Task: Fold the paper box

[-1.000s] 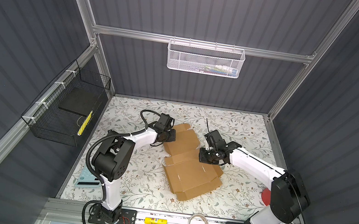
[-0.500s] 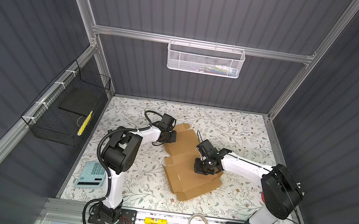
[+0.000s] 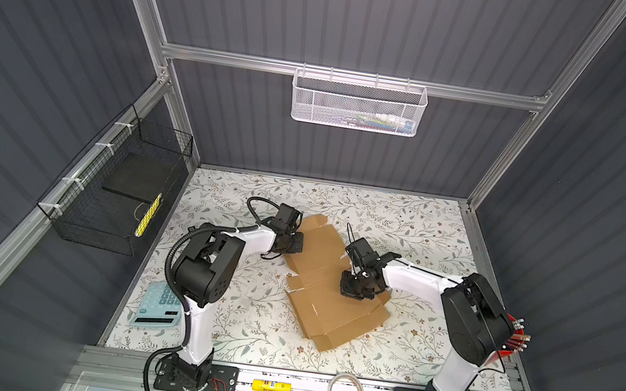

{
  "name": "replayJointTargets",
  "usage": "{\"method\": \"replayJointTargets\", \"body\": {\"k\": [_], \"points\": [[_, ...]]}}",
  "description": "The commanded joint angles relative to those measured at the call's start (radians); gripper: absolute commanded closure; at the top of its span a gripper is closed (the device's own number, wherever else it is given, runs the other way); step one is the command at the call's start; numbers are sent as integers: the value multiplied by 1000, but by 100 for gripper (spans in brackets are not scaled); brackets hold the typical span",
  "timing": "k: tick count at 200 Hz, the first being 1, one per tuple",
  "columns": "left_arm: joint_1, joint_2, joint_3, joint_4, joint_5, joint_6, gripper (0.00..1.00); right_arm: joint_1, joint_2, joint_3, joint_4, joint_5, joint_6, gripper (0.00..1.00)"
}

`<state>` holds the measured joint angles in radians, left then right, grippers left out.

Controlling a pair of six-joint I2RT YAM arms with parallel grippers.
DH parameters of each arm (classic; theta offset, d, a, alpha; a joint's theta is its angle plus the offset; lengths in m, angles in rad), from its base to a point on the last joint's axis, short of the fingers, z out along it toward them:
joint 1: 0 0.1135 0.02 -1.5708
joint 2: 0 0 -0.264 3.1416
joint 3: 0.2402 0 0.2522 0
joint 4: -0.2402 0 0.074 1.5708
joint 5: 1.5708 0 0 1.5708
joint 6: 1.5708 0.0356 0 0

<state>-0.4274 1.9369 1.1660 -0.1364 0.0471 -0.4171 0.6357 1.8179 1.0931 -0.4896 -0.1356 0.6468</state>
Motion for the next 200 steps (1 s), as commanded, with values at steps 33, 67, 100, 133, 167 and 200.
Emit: {"method": "replayJointTargets", "body": {"k": [33, 67, 100, 133, 167, 200], "points": [[6, -84, -148, -14, 24, -73, 100, -114, 141, 119, -70, 66, -147, 86], [2, -142, -236, 41, 60, -139, 100, -158, 205, 260, -115, 70, -211, 84], [-5, -197, -286, 58, 60, -174, 100, -171, 211, 363, -152, 69, -226, 83], [-5, -256, -244, 0, 14, -150, 100, -167, 116, 329, -152, 48, -196, 82], [-1, -256, -136, -81, -48, -78, 100, -139, -61, 190, -148, 66, -145, 82], [2, -205, -44, -106, -63, -20, 100, -86, -210, 39, -127, 90, -61, 81]]}}
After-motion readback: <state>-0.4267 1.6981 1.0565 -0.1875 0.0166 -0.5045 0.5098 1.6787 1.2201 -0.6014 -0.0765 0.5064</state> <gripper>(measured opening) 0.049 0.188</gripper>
